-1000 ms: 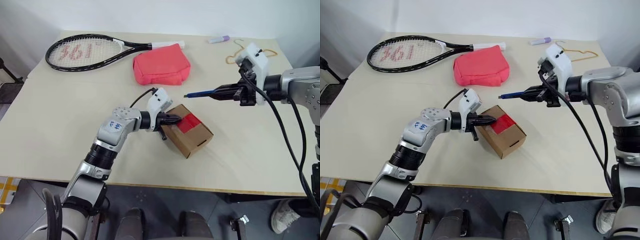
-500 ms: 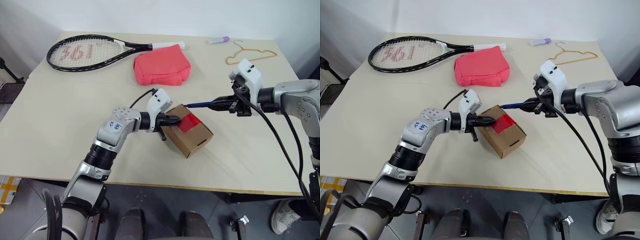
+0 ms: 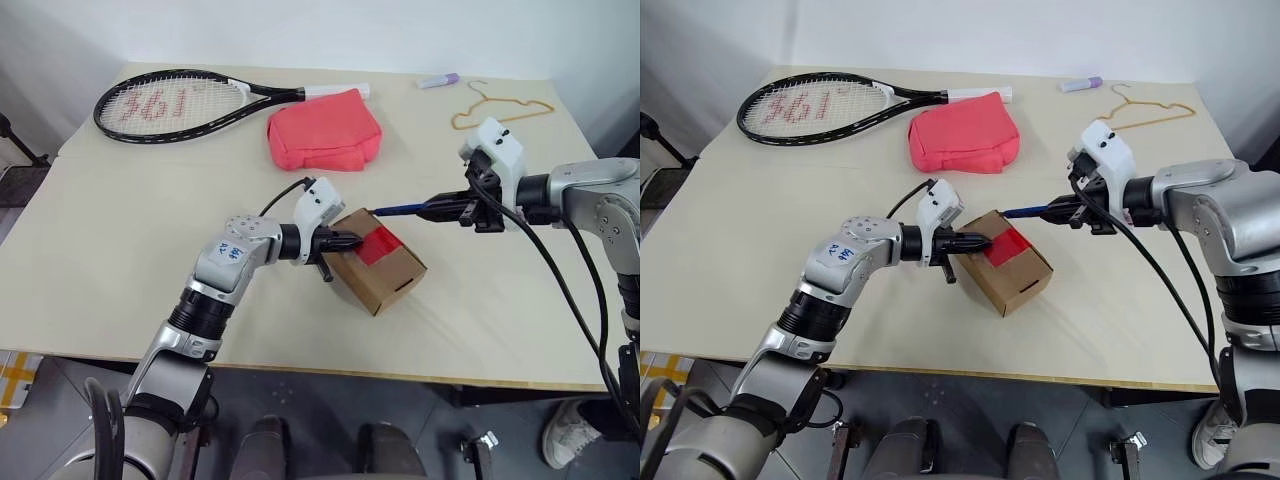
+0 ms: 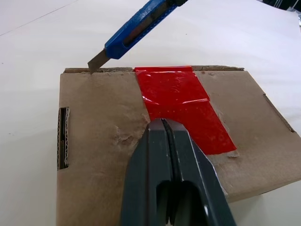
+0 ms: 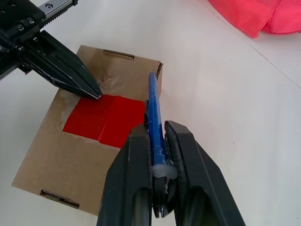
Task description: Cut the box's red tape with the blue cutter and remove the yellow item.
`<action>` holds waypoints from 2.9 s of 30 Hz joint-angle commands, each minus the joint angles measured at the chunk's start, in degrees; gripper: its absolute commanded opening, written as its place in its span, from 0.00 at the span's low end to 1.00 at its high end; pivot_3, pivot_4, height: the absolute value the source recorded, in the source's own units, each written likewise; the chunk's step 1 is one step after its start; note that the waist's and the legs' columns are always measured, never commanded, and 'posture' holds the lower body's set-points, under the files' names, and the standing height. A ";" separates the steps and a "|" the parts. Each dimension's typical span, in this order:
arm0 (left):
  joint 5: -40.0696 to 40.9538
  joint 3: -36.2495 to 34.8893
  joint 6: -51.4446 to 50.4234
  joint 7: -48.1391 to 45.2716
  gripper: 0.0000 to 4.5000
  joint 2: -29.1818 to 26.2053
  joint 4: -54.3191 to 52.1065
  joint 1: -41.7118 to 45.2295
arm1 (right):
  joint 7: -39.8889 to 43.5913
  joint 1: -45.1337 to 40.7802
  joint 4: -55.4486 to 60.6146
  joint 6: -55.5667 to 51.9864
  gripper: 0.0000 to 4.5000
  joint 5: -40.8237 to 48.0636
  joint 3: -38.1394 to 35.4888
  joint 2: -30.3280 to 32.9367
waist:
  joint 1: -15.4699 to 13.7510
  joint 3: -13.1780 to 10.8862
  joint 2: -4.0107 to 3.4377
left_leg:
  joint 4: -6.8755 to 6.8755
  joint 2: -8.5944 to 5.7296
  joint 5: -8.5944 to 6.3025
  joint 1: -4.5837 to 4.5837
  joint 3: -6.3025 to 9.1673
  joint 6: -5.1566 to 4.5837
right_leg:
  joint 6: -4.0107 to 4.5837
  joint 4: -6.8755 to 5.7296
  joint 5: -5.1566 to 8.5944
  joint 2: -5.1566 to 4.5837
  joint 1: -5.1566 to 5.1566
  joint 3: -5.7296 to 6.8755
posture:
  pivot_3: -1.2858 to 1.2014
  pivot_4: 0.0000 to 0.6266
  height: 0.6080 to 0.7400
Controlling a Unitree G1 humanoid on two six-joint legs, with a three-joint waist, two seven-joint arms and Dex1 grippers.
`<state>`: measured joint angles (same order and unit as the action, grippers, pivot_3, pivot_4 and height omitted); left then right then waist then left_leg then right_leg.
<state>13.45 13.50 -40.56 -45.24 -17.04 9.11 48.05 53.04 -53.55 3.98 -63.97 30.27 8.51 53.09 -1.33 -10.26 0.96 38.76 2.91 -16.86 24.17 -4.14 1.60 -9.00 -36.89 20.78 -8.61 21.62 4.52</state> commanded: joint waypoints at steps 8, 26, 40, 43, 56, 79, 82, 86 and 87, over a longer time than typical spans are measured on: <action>-0.64 1.43 -0.76 -0.95 0.00 -0.58 -0.99 -1.12 | 2.27 -0.19 -1.64 2.92 0.03 -1.87 -2.18 2.75 | -0.03 0.00 0.00 | 0.02 0.00 0.00 0.00 0.00 0.00 | 0.00 -0.01 0.00 0.00 0.00 0.00 | 0.52 0.24 1.00; -0.57 1.31 -1.49 -0.93 0.00 -0.91 -1.81 -1.66 | 3.17 -4.00 -3.88 3.64 0.03 -2.47 -2.95 0.37 | 0.02 0.00 0.00 | 0.05 0.01 0.00 0.00 0.01 0.00 | 0.00 -0.03 0.00 0.00 -0.01 -0.01 | 0.52 0.24 1.00; -0.52 1.55 -1.53 -1.03 0.00 -0.63 -1.73 -1.44 | 2.03 0.40 -0.77 2.88 0.03 -2.94 -2.02 -0.78 | 0.00 0.00 0.00 | 0.08 0.01 0.00 0.00 0.02 0.00 | 0.00 -0.06 0.00 0.00 -0.02 0.00 | 0.52 0.24 1.00; -0.52 1.56 -1.60 -1.07 0.00 -0.68 -1.66 -1.38 | 2.04 0.55 -1.29 3.45 0.03 -3.49 -2.09 -0.62 | 0.01 0.00 0.00 | 0.10 0.00 0.00 0.00 0.01 0.00 | 0.00 -0.06 0.00 0.00 -0.02 -0.01 | 0.52 0.24 1.00; -0.48 1.59 -1.95 -1.07 0.00 -0.88 -2.11 -1.57 | 1.83 -1.46 -2.94 3.81 0.03 -3.93 -3.65 -1.25 | 0.01 0.00 0.00 | 0.09 0.01 0.00 0.00 0.01 0.00 | 0.00 -0.06 0.00 0.00 -0.02 -0.01 | 0.52 0.24 1.00; -0.51 1.90 -2.55 -1.48 0.00 -1.16 -2.29 -1.38 | 1.20 1.57 0.12 1.32 0.03 -2.49 -4.51 -2.44 | 0.01 0.00 0.00 | 0.10 0.01 0.00 0.00 0.02 0.00 | 0.00 -0.08 0.00 0.00 -0.02 -0.01 | 0.52 0.24 1.00; -0.50 1.87 -2.62 -1.45 0.00 -1.21 -2.39 -1.44 | 1.33 -1.14 -1.50 2.09 0.03 -2.78 -5.14 -1.81 | 0.02 0.00 0.00 | 0.09 0.01 0.00 0.00 0.01 0.00 | 0.00 -0.07 0.00 0.00 -0.02 -0.01 | 0.52 0.24 1.00; -0.48 1.81 -2.58 -1.37 0.00 -1.10 -2.32 -1.45 | 1.57 -2.40 -1.34 1.25 0.03 -2.00 -5.39 -1.84 | 0.01 0.00 -0.01 | 0.09 0.01 0.00 -0.01 0.02 0.00 | 0.00 -0.08 0.00 0.00 -0.02 -0.01 | 0.52 0.24 1.00; -0.47 1.83 -2.55 -1.35 0.00 -1.01 -2.25 -1.44 | 1.51 -2.33 -1.16 1.16 0.03 -1.94 -5.34 -1.90 | 0.01 0.00 0.00 | 0.10 0.01 0.00 -0.01 0.02 0.00 | 0.00 -0.08 0.00 0.00 -0.02 -0.01 | 0.52 0.24 1.00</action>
<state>13.44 14.09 -42.12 -46.31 -17.90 7.12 47.45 54.33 -55.27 1.83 -62.86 27.80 4.87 50.64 -1.32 -10.26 0.95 38.87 2.91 -16.86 24.17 -4.12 1.60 -9.00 -36.97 20.78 -8.61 21.59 4.51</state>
